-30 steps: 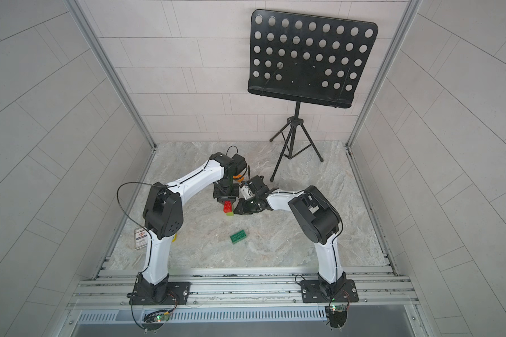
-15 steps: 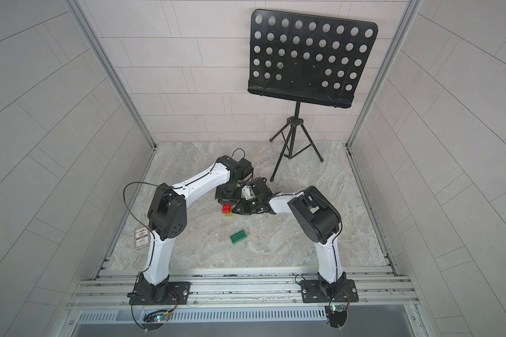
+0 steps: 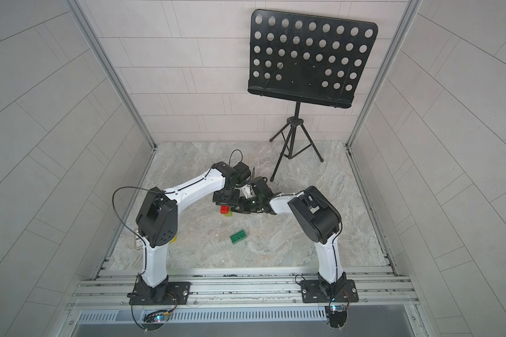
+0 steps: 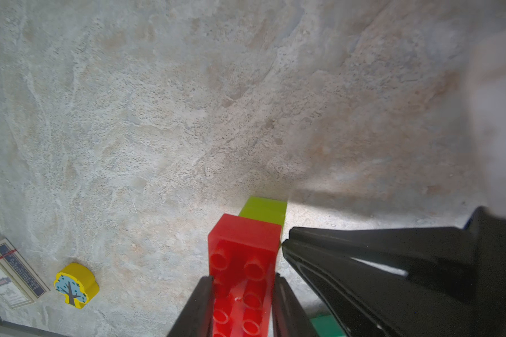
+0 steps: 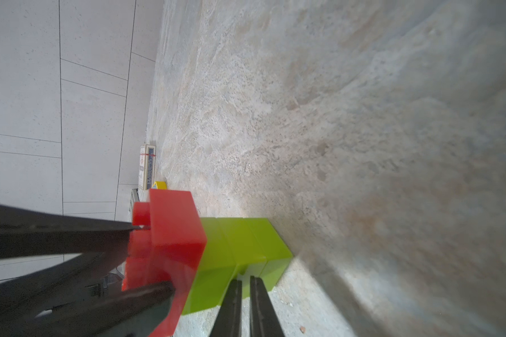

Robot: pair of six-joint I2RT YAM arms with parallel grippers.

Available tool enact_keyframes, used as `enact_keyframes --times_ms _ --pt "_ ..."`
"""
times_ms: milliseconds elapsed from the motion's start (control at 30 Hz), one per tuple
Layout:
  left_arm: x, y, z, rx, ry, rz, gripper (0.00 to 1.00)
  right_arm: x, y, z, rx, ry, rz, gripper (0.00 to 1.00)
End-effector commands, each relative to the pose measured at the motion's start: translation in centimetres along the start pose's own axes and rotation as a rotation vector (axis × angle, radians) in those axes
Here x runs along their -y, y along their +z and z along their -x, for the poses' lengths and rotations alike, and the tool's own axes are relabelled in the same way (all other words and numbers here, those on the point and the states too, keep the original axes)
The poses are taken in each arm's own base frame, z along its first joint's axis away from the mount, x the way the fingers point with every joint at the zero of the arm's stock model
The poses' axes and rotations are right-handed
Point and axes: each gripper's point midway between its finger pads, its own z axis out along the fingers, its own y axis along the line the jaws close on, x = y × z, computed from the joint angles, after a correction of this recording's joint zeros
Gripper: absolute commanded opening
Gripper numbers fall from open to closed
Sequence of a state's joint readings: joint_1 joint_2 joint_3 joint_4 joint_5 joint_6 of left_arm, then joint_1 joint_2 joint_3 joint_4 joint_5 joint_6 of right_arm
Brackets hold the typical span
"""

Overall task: Assemble an ice cream with lego
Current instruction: Assemble the lego brick with the lego brick.

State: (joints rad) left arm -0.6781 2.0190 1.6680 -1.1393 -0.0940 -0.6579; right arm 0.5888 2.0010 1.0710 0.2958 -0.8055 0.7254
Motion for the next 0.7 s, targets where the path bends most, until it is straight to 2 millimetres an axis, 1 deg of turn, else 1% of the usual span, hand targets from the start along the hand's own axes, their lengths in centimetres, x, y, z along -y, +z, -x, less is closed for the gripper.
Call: enact_keyframes --times_ms 0,133,300,433,667 --pt "4.4 6.0 -3.0 -0.186 0.001 -0.129 0.30 -1.2 -0.9 0.8 0.031 -0.023 0.026 0.13" --pt "4.2 6.3 -3.1 -0.186 -0.010 -0.118 0.32 -0.4 -1.5 1.1 0.050 0.003 0.008 0.13" --pt "4.1 6.5 -3.5 -0.187 -0.018 -0.108 0.34 1.4 -3.0 1.8 0.109 0.059 -0.023 0.12" --pt "4.3 6.2 -3.2 -0.181 -0.028 -0.119 0.36 1.9 -4.1 2.4 0.161 0.082 -0.024 0.13" --pt "5.6 5.1 -2.4 -0.170 -0.030 -0.155 0.42 2.8 -6.0 3.0 0.223 0.084 -0.080 0.15"
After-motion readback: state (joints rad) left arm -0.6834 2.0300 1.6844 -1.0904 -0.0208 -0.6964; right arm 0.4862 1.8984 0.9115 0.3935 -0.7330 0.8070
